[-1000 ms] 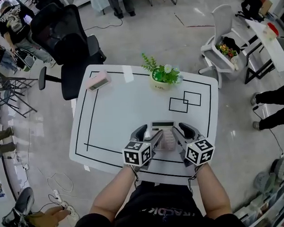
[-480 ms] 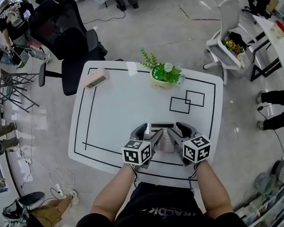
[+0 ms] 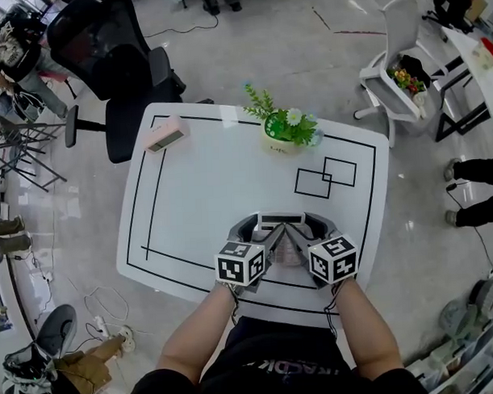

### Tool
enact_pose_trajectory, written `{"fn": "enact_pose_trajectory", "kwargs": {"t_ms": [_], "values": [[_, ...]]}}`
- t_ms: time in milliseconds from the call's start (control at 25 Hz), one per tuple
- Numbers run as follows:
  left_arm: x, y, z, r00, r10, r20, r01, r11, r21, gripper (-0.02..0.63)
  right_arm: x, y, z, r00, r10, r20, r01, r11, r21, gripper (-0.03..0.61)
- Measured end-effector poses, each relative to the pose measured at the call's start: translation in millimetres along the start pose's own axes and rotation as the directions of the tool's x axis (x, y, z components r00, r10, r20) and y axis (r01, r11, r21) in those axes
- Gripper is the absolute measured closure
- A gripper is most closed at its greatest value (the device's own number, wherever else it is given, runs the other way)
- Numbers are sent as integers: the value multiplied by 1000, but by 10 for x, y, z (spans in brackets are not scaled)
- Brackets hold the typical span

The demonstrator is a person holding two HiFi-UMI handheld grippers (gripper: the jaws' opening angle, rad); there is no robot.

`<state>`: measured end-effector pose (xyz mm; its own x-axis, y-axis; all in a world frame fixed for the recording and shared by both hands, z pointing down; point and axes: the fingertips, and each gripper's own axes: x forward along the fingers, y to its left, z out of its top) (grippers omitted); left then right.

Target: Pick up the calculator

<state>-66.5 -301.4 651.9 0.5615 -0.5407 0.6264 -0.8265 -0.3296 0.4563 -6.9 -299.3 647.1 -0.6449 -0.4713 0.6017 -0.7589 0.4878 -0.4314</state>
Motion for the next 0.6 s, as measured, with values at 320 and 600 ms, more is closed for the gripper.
{"fn": "enact_pose_trajectory", "kwargs": {"t_ms": [320, 600], "values": [[27, -12, -5, 1000, 9, -22, -8, 1000, 8, 360, 16, -4, -9, 1000, -24, -9, 24, 1000, -16, 388], [-5, -23, -5, 1000, 12, -16, -12, 1000, -14, 371, -8, 7, -10, 999, -42, 12, 42, 999, 12, 388]]}}
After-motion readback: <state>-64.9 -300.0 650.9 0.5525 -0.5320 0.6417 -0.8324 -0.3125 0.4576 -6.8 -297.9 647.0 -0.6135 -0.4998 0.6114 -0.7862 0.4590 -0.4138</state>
